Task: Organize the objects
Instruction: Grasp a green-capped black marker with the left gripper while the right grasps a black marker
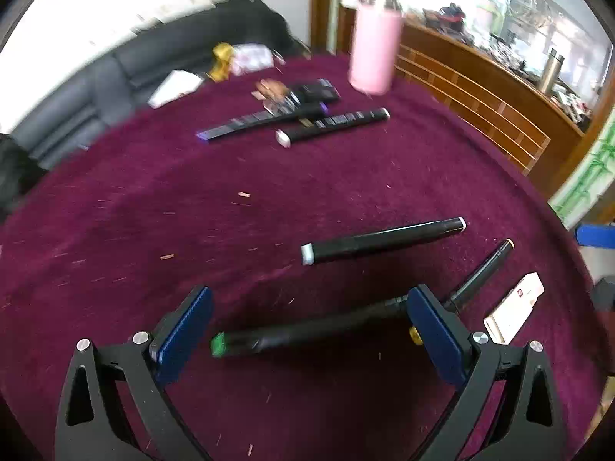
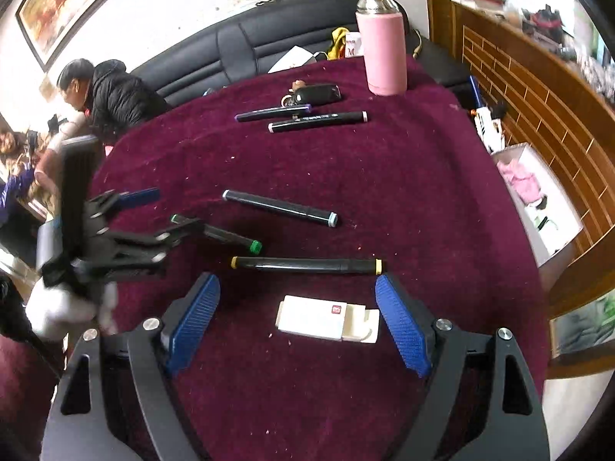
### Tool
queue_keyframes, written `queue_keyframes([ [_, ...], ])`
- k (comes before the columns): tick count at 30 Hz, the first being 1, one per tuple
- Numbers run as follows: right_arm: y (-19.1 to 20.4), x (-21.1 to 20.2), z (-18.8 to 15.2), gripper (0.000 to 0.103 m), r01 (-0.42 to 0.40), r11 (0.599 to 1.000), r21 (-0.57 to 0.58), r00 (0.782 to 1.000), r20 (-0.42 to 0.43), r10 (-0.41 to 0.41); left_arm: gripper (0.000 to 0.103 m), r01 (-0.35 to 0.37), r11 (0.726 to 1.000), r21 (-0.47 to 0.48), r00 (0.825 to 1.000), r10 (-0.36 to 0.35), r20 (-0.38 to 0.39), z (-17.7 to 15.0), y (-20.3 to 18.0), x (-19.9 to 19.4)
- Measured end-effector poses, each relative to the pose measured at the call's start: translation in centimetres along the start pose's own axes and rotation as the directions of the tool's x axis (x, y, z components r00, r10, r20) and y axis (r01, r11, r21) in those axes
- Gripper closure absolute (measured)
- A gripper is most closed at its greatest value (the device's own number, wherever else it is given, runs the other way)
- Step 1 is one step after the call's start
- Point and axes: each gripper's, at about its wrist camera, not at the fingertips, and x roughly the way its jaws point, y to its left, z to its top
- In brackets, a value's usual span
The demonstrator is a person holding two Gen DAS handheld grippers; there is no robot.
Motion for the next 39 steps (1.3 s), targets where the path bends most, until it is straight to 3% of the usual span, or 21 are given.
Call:
queue_keyframes([
  [4, -0.8, 0.7, 0.3, 0.018, -0.015, 1.0, -0.001, 1.0, -0.006, 0.015, 0.005, 0.14, 0.99, 0.0, 0.984, -0.139, -0.115, -0.1, 0.9, 2.3],
  [6, -1.5, 1.0, 0.7, 0.018, -0.036, 0.999, 0.014, 0.999, -0.003, 0.036, 0.005, 0.168, 0.984, 0.065, 0.976, -0.157, -0.152, -1.4, -0.1, 2.0],
  [9, -2.3, 1.6, 1.3, 0.018, -0.064, 0.998, 0.03, 0.998, -0.006, 0.064, 0.006, 0.263, 0.951, 0.165, 0.95, -0.225, -0.218, -4.1, -2.7, 0.1],
  [11, -2.6, 2.0, 1.4, 0.018, -0.067, 0.997, 0.031, 0.998, -0.014, 0.068, 0.009, 0.352, 0.913, 0.208, 0.916, -0.29, -0.275, -6.2, -4.8, -1.3],
  [12, -2.7, 2.3, 1.4, 0.018, -0.068, 0.997, 0.03, 0.997, -0.018, 0.069, 0.011, 0.356, 0.901, 0.248, 0.916, -0.283, -0.286, -7.0, -5.9, -2.0],
  [15, -2.8, 3.0, 1.1, 0.018, -0.071, 0.997, 0.039, 0.997, -0.026, 0.072, 0.011, 0.259, 0.932, 0.255, 0.946, -0.191, -0.263, -7.4, -6.9, -2.0],
  [17, -2.8, 3.2, 0.9, 0.018, -0.081, 0.995, 0.055, 0.996, -0.028, 0.082, 0.012, 0.136, 0.97, 0.204, 0.972, -0.091, -0.216, -6.6, -6.5, -1.1],
  [19, -2.7, 3.3, 0.6, 0.018, -0.087, 0.994, 0.067, 0.996, -0.03, 0.089, 0.02, 0.106, 0.981, 0.162, 0.98, -0.075, -0.185, -6.1, -6.0, -0.9],
  [21, -2.6, 3.2, 0.4, 0.018, -0.085, 0.994, 0.066, 0.996, -0.03, 0.087, 0.039, 0.065, 0.987, 0.147, 0.986, -0.041, -0.16, -5.7, -5.8, -0.8],
  [23, -2.4, 3.2, 0.5, 0.018, -0.082, 0.995, 0.063, 0.996, -0.031, 0.084, 0.047, 0.03, 0.987, 0.156, 0.99, -0.008, -0.14, -5.7, -5.9, -0.9],
  [25, -2.2, 3.4, 0.6, 0.018, -0.085, 0.995, 0.06, 0.996, -0.034, 0.087, 0.064, 0.018, 0.993, 0.12, 0.991, -0.002, -0.131, -6.0, -6.1, -1.3],
  [26, -1.9, 3.6, 0.7, 0.018, -0.084, 0.995, 0.056, 0.996, -0.038, 0.086, 0.088, 0.019, 0.996, 0.087, 0.992, -0.009, -0.124, -6.2, -5.6, -1.8],
  [27, -1.5, 3.9, 0.9, 0.018, -0.081, 0.996, 0.045, 0.995, -0.046, 0.083, 0.092, 0.021, 0.999, 0.048, 0.992, -0.014, -0.126, -6.3, -4.8, -1.8],
  [32, 0.8, 7.0, 3.4, 0.018, -0.009, 0.998, -0.068, 0.996, -0.088, 0.003, 0.092, 0.038, 0.991, -0.126, 0.995, -0.049, -0.085, -8.4, -1.4, -3.5],
  [39, 3.7, 14.0, 7.2, 0.023, 0.064, 0.96, -0.273, 0.981, -0.158, -0.111, 0.092, 0.047, 0.976, -0.212, 0.998, -0.052, -0.019, -11.7, -0.4, -8.4],
])
